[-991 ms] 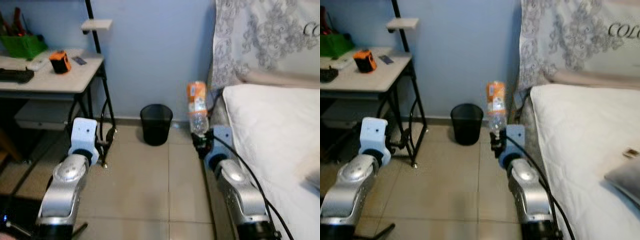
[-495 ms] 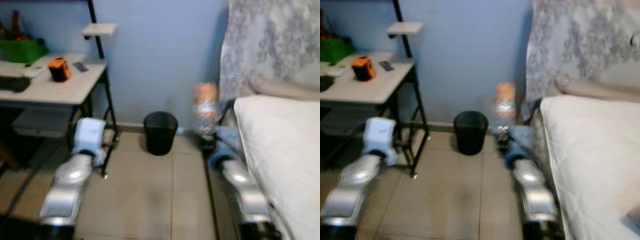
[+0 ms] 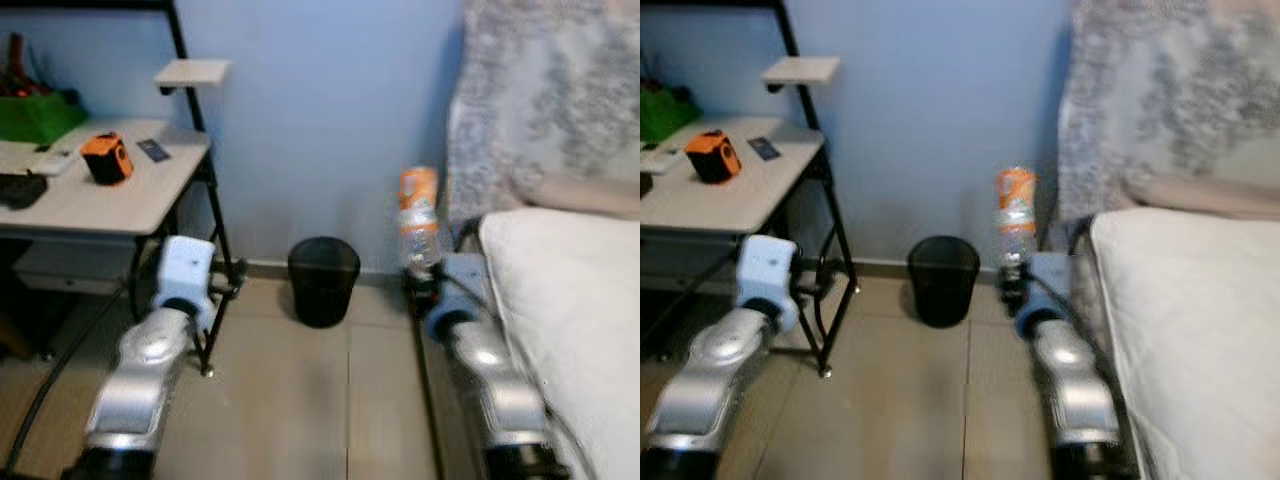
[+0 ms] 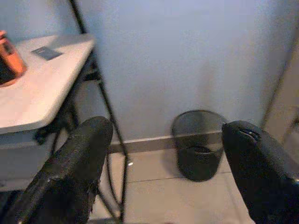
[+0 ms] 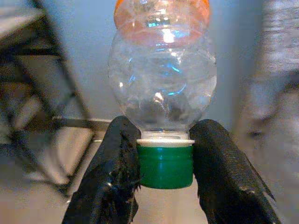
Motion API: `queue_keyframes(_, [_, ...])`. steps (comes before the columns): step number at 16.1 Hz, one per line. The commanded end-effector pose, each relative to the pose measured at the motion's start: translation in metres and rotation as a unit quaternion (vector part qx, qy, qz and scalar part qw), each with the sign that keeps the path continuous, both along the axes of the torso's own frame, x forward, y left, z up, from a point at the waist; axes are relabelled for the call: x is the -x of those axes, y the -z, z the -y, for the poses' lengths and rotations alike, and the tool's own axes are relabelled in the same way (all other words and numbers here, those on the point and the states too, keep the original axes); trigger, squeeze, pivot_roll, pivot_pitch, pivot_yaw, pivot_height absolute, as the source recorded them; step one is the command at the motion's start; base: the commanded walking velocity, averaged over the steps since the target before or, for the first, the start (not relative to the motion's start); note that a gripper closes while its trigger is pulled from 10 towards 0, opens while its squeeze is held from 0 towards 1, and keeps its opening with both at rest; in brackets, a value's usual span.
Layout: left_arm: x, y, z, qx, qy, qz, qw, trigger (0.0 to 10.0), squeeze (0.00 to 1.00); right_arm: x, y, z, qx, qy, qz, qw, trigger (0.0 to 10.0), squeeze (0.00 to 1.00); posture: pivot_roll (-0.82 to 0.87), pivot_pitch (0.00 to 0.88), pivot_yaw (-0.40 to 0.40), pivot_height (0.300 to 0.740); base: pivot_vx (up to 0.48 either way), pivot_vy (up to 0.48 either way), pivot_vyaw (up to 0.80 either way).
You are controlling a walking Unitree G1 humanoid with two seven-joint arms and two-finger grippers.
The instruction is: Clean up the room
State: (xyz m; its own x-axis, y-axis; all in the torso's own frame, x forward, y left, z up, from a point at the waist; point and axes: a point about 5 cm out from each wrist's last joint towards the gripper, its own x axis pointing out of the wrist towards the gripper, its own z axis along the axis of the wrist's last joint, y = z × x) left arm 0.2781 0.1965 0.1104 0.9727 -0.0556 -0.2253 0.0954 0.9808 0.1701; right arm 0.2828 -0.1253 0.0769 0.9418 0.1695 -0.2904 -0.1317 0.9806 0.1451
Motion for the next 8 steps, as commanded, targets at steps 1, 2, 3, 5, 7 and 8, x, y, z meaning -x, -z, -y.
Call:
queue_keyframes(1, [-0.0014, -0.0027, 0.0071, 0.004, 0.012, 0.006, 1.0, 10.0, 0.0, -0.0016, -0.0035, 0.0109, 0.011, 0.015, 0.01, 1.0, 10.0, 0.0, 0.01, 0.0, 0.014, 0.74, 0.352, 0.0, 0.0])
queue_keyframes(2, [-0.0015, -0.0028, 0.0074, 0.004, 0.012, 0.006, 1.0, 10.0, 0.0, -0.0016, -0.0033, 0.0113, 0.011, 0.017, 0.009, 1.0, 10.0, 0.0, 0.02, 0.0, 0.01, 0.74, 0.345, 0.0, 0.0])
queue_keyframes(3, [-0.0013, -0.0027, 0.008, 0.004, 0.012, 0.006, 1.0, 10.0, 0.0, -0.0014, -0.0031, 0.012, 0.01, 0.018, 0.008, 1.0, 10.0, 0.0, 0.01, 0.0, 0.008, 0.74, 0.334, 0.0, 0.0])
queue_keyframes(5, [-0.0011, -0.0027, 0.0079, 0.005, 0.012, 0.006, 1.0, 10.0, 0.0, -0.0012, -0.003, 0.0119, 0.01, 0.017, 0.008, 1.0, 10.0, 0.0, 0.01, 0.0, 0.008, 0.74, 0.33, 0.0, 0.0])
queue_keyframes(7, [-0.0011, -0.0028, 0.0074, 0.005, 0.012, 0.006, 1.0, 10.0, 0.0, -0.0015, -0.003, 0.0117, 0.012, 0.016, 0.008, 1.0, 10.0, 0.0, 0.02, 0.0, 0.009, 0.74, 0.326, 0.0, 0.2])
queue_keyframes(8, [-0.0009, -0.0028, 0.0073, 0.004, 0.012, 0.006, 1.0, 10.0, 0.0, -0.0015, -0.003, 0.0121, 0.013, 0.017, 0.009, 1.0, 10.0, 0.0, 0.02, 0.0, 0.009, 0.74, 0.326, 0.0, 0.0])
